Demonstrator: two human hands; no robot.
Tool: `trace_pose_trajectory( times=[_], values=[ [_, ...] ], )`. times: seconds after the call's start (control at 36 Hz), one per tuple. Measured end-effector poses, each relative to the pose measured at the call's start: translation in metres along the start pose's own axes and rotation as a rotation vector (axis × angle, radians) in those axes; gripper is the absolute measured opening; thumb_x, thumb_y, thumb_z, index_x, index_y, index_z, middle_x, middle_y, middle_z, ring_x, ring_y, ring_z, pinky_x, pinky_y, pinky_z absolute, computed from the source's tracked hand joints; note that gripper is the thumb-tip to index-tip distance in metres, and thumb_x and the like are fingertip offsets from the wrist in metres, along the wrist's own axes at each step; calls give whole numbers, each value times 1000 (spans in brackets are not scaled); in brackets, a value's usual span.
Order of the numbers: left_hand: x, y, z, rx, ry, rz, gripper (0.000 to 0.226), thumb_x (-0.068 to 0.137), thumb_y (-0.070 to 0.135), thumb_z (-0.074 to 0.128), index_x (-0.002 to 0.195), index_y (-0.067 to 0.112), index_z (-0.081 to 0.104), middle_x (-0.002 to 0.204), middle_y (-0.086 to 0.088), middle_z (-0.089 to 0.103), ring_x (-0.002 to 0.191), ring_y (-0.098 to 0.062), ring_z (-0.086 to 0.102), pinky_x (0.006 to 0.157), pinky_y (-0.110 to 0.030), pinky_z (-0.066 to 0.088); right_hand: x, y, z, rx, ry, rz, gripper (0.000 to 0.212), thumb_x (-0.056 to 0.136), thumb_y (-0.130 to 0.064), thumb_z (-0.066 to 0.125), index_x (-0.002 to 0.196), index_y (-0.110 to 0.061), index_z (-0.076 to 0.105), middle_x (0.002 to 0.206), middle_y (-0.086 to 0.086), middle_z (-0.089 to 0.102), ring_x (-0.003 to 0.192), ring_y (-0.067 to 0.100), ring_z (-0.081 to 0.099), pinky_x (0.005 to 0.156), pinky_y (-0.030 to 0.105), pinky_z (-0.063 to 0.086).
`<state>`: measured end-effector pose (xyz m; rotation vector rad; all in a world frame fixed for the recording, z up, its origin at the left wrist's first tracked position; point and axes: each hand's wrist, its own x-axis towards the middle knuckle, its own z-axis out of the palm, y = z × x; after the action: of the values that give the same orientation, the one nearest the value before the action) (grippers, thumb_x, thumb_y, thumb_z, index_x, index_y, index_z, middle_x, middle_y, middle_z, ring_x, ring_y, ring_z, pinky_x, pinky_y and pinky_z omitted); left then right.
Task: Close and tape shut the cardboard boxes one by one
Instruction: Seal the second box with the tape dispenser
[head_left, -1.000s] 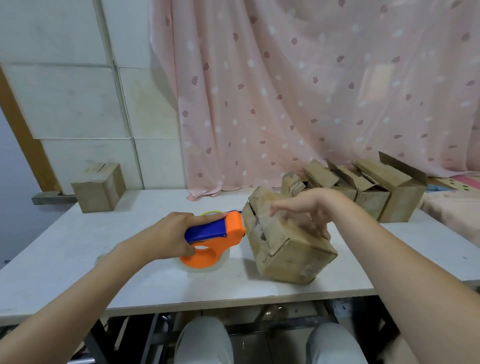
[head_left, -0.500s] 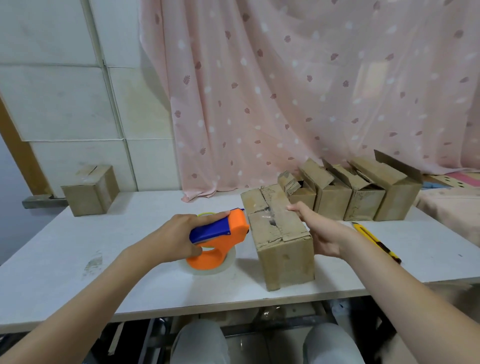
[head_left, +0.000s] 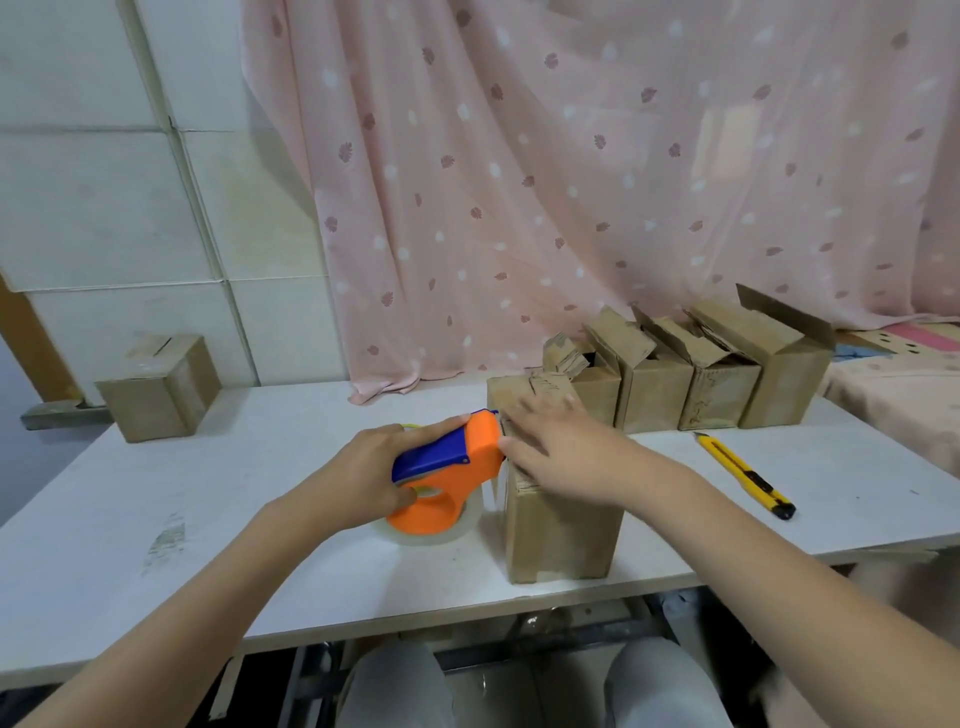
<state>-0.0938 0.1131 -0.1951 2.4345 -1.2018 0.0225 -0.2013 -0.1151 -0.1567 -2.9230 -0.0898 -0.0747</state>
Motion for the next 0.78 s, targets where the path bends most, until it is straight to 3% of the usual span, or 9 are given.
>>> trace_pose_trajectory(
  times=[0.08, 0.17, 0.28, 0.44, 0.58, 0.78],
  values=[
    [-1, -4, -2, 26, 5, -3, 98, 84, 16, 70, 134, 74, 9, 98, 10, 52, 85, -8, 51, 67, -16, 38, 4, 4, 13, -96, 17, 4, 84, 88, -66, 3, 156, -22, 25, 161, 9, 28, 149, 24, 22, 124, 44, 9],
    [-1, -11, -5, 43, 6, -16, 102, 82, 15, 70, 132, 79, 8, 97, 7, 54, 83, -9, 52, 67, -19, 40, -3, 3, 7, -103, -17, 10, 64, 103, -49, 19, 160, -22, 13, 168, 6, 9, 154, 20, 6, 125, 38, -2],
    [-4, -14, -12, 72, -7, -24, 99, 82, 16, 70, 139, 73, 13, 94, 9, 52, 82, -9, 52, 66, -18, 38, -7, 1, -1, -78, -76, 25, 61, 105, -43, 23, 161, -26, 7, 168, 3, 0, 154, 18, -4, 122, 33, -8],
    [-17, -21, -25, 148, -12, -25, 98, 82, 16, 68, 135, 75, 11, 88, 11, 50, 79, -8, 50, 65, -18, 35, -9, -4, -3, -56, -61, 46, 64, 100, -49, 31, 159, -29, 14, 167, -1, 10, 153, 23, 6, 123, 34, 4],
    [-42, -39, -36, 186, -23, -65, 102, 78, 13, 66, 128, 83, 11, 85, 8, 50, 76, -10, 50, 64, -22, 40, -9, -5, -1, -38, -11, 59, 64, 95, -52, 34, 154, -29, 27, 152, -4, 34, 141, 21, 30, 117, 34, 20],
    [-70, -58, -56, 233, -49, -107, 101, 80, 10, 62, 127, 83, 11, 89, 10, 50, 76, -8, 51, 64, -22, 41, -9, -9, -2, -44, 2, 71, 62, 96, -50, 36, 153, -29, 30, 153, -4, 35, 141, 22, 31, 116, 34, 22]
  ],
)
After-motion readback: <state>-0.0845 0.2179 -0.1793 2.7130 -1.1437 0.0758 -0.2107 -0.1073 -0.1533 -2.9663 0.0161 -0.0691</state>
